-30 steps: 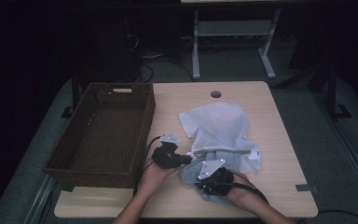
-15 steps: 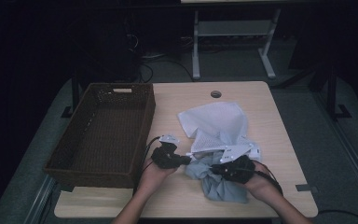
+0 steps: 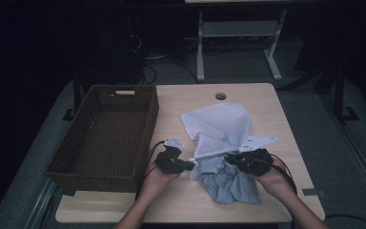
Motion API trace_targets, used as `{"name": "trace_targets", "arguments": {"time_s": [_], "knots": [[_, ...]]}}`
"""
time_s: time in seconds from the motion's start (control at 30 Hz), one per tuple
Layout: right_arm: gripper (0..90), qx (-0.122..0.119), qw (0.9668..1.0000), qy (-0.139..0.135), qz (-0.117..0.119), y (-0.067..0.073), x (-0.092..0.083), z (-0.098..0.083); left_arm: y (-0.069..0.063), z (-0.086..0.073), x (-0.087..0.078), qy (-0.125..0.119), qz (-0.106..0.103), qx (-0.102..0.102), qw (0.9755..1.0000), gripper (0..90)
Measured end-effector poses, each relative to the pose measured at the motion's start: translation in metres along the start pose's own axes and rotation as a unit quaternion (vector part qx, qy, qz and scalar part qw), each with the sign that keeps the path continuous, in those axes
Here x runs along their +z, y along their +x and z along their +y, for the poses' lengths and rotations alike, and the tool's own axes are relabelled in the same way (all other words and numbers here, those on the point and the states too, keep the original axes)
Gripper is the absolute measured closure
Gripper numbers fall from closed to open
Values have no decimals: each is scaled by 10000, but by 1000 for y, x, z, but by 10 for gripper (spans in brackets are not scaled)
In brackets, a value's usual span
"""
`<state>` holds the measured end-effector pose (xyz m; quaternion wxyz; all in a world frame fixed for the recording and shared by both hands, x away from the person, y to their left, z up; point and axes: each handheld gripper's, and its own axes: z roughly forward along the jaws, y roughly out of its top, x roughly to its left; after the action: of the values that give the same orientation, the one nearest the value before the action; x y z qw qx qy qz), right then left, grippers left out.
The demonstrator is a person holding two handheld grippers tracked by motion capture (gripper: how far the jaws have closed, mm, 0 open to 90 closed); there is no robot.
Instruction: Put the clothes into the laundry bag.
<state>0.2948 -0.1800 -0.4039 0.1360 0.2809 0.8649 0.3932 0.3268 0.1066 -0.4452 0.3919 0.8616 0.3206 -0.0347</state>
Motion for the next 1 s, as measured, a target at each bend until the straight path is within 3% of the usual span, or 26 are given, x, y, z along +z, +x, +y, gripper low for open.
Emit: {"name": "trace_targets", "arguments": {"time_s": [0.13, 0.33, 0.53, 0.7, 0.83, 1.0], "knots": [[858, -47, 9992, 1, -392, -4, 16, 2, -2, -1, 1, 75, -59, 6, 10000, 894], [859, -3, 9972, 133, -733, -17, 41, 1, -9, -3, 2, 241, -256, 18, 9994, 895], [858, 17, 9960, 235, -857, -26, 60, -1, -18, -2, 9, 442, -347, 151, 9983, 895], [798, 168, 9983, 123, -553, -25, 52, 0, -16, -2, 9, 422, -303, 117, 9986, 894], [679, 323, 9994, -3, -75, -22, 33, 0, -16, -2, 8, 361, -284, 90, 9989, 894], [527, 267, 9993, -180, 215, -11, 5, -1, -16, -2, 9, 357, -275, 88, 9989, 894]]}}
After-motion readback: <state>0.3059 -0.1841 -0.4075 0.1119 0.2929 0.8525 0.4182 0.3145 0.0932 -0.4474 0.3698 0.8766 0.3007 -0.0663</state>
